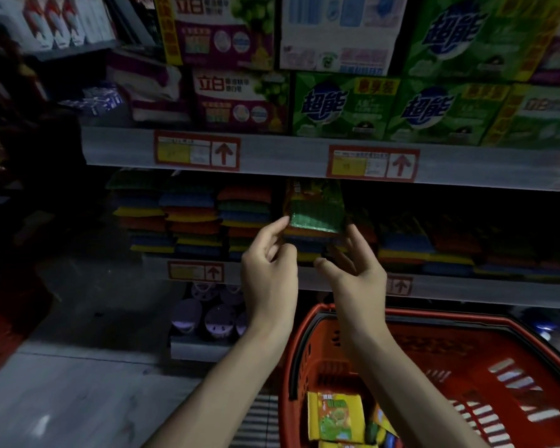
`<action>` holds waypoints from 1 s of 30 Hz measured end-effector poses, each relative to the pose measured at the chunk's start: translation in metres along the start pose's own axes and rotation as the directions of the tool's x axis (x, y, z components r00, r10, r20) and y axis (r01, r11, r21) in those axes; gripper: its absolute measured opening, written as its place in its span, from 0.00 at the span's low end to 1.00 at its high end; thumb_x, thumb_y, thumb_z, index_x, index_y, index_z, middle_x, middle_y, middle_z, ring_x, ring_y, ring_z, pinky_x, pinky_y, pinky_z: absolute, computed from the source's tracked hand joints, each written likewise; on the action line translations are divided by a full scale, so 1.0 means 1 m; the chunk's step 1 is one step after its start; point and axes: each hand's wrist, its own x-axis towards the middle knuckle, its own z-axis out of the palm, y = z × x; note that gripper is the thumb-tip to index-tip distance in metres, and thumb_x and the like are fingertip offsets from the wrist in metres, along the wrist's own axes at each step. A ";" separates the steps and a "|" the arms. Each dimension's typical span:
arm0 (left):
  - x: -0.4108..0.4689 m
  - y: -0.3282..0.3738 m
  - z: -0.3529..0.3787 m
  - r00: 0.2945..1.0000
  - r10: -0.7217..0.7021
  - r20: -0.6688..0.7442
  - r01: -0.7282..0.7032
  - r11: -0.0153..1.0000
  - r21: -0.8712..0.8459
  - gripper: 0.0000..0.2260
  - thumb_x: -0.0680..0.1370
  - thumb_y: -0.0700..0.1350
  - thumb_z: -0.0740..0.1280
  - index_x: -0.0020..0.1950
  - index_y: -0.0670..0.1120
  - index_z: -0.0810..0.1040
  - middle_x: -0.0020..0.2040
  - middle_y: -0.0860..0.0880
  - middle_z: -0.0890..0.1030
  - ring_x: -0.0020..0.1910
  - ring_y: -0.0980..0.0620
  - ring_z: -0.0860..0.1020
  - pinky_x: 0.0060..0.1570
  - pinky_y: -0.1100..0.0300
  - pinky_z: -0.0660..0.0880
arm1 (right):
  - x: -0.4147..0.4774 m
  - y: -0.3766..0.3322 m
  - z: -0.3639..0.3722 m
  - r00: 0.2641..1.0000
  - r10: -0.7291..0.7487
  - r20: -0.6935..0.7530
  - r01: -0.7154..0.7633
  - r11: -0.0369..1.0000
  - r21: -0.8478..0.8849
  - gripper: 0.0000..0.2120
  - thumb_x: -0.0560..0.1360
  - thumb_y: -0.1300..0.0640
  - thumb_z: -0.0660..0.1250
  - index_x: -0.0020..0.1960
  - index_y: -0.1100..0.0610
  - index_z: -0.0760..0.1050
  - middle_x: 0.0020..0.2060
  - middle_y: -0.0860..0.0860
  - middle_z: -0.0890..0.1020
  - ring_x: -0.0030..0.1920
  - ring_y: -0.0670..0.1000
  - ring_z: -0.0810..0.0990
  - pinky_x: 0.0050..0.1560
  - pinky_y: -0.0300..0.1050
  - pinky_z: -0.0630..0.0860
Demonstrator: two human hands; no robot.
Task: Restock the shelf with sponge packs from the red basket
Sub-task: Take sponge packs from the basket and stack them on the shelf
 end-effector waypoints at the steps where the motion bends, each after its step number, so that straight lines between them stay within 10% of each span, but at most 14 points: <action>1: 0.001 0.000 0.000 1.000 0.000 0.001 0.000 1.000 -0.001 0.19 0.81 0.35 0.64 0.68 0.53 0.79 0.59 0.62 0.79 0.55 0.73 0.76 0.46 0.82 0.70 | 0.001 0.001 0.001 1.000 0.001 0.003 -0.001 1.000 -0.001 0.35 0.77 0.66 0.72 0.78 0.46 0.66 0.62 0.36 0.76 0.64 0.39 0.75 0.49 0.27 0.76; 7: 0.010 -0.002 0.001 0.999 -0.031 -0.022 0.030 0.999 -0.021 0.20 0.81 0.35 0.63 0.72 0.50 0.76 0.64 0.56 0.77 0.64 0.62 0.72 0.48 0.82 0.69 | 0.008 0.001 0.007 1.000 -0.007 0.021 0.008 1.000 -0.014 0.34 0.76 0.68 0.71 0.78 0.51 0.67 0.67 0.42 0.75 0.66 0.40 0.73 0.53 0.23 0.74; 12: 0.013 -0.001 0.003 0.999 -0.051 0.000 0.051 0.998 -0.022 0.21 0.82 0.35 0.63 0.73 0.50 0.75 0.62 0.57 0.76 0.62 0.63 0.72 0.48 0.78 0.70 | 0.015 0.000 0.010 0.999 -0.049 0.011 0.049 0.997 -0.052 0.30 0.75 0.69 0.71 0.74 0.53 0.72 0.66 0.45 0.80 0.65 0.42 0.78 0.64 0.40 0.78; 16: 0.015 -0.003 0.005 0.999 -0.051 -0.011 0.051 0.999 0.005 0.21 0.82 0.36 0.63 0.74 0.49 0.74 0.61 0.57 0.75 0.60 0.64 0.73 0.43 0.81 0.70 | 0.020 -0.002 0.009 0.996 -0.085 0.024 0.087 0.993 -0.082 0.24 0.74 0.71 0.70 0.66 0.51 0.77 0.55 0.45 0.84 0.54 0.40 0.83 0.51 0.35 0.79; 20: 0.015 -0.004 0.007 0.998 -0.052 -0.042 0.054 0.998 0.030 0.21 0.82 0.37 0.63 0.75 0.49 0.72 0.62 0.57 0.74 0.61 0.63 0.73 0.48 0.76 0.68 | 0.021 -0.001 0.011 0.998 -0.052 0.039 0.056 0.991 -0.124 0.30 0.75 0.66 0.72 0.74 0.54 0.71 0.66 0.47 0.79 0.59 0.40 0.80 0.51 0.32 0.79; 24: 0.017 -0.004 0.010 0.997 -0.053 -0.062 0.057 0.997 0.052 0.21 0.82 0.37 0.63 0.75 0.46 0.72 0.52 0.62 0.75 0.45 0.74 0.75 0.41 0.80 0.67 | 0.021 -0.001 0.011 0.996 -0.064 0.055 0.071 0.987 -0.142 0.28 0.75 0.69 0.71 0.73 0.56 0.71 0.62 0.49 0.80 0.47 0.32 0.81 0.41 0.28 0.77; 30: 0.015 -0.002 0.010 0.994 -0.067 -0.081 0.077 0.989 0.125 0.21 0.82 0.40 0.63 0.76 0.49 0.71 0.50 0.56 0.81 0.42 0.68 0.79 0.34 0.75 0.71 | 0.021 -0.001 0.012 0.997 -0.059 0.054 0.067 0.982 -0.178 0.32 0.75 0.64 0.72 0.76 0.53 0.68 0.70 0.49 0.76 0.69 0.45 0.75 0.66 0.44 0.76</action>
